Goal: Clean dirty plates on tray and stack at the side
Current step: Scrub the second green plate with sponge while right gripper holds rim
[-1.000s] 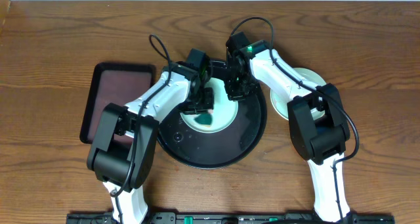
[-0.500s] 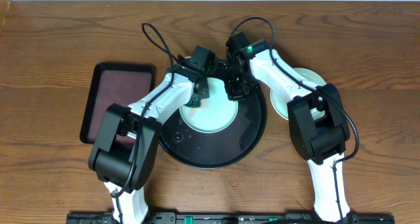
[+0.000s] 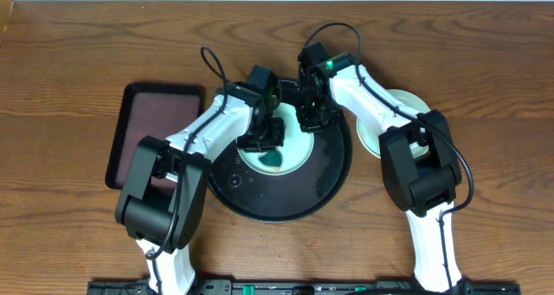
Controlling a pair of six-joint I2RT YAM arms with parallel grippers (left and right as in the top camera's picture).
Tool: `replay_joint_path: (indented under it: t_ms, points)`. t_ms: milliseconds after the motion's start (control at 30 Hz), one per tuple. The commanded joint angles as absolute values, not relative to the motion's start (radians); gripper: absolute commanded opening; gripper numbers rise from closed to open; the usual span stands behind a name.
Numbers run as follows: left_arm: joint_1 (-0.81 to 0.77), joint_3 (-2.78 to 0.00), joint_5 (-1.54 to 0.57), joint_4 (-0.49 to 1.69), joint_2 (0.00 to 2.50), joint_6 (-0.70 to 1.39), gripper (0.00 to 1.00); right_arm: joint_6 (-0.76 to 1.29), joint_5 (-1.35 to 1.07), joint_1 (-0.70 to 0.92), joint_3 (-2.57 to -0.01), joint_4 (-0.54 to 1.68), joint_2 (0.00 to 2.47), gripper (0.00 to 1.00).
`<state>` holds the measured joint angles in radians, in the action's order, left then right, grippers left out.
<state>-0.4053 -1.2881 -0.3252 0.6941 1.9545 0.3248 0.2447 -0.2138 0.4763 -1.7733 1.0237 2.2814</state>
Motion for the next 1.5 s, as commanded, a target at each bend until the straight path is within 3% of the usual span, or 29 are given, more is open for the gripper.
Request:
replay_joint_path:
  t_ms: [0,167,333,467,767,933,1100,1167,1333,1467]
  points:
    - [-0.411,-1.280,-0.327,0.608,1.967,0.267,0.07,0.246,-0.188,0.492,-1.745,1.026,2.310,0.01]
    - [-0.411,-1.280,0.012,0.541,1.967,0.382,0.07,0.246,-0.188,0.492,-1.745,1.026,2.310,0.01]
    - [-0.411,-1.280,0.293,0.647,1.967,0.566,0.07,0.246,-0.188,0.492,-1.745,1.026,2.310,0.01]
    - [-0.412,-1.280,0.237,0.751,1.967,0.582,0.07,0.246,-0.188,0.492,-1.745,1.026,2.310,0.01]
    - [-0.411,-1.280,-0.435,0.808,1.967,0.385,0.07,0.246,-0.188,0.492,-1.745,1.025,2.310,0.01]
    - [-0.400,-1.280,-0.357,0.715,1.967,0.410,0.08,0.246,-0.188,0.492,-1.745,1.026,2.310,0.01]
    - [-0.386,-1.280,0.208,0.667,1.967,0.672,0.08,0.246,-0.188,0.492,-1.745,1.025,2.310,0.01]
    - [-0.386,-1.280,0.292,0.667,1.967,0.696,0.07,0.246,-0.188,0.492,-1.745,1.026,2.310,0.01]
    - [-0.390,-1.280,0.215,0.723,1.967,0.681,0.07,0.246,-0.188,0.492,-1.745,1.025,2.310,0.01]
    - [-0.388,-1.291,-0.132,0.785,1.964,0.488,0.07,0.241,-0.196,0.492,-1.745,1.025,2.310,0.01]
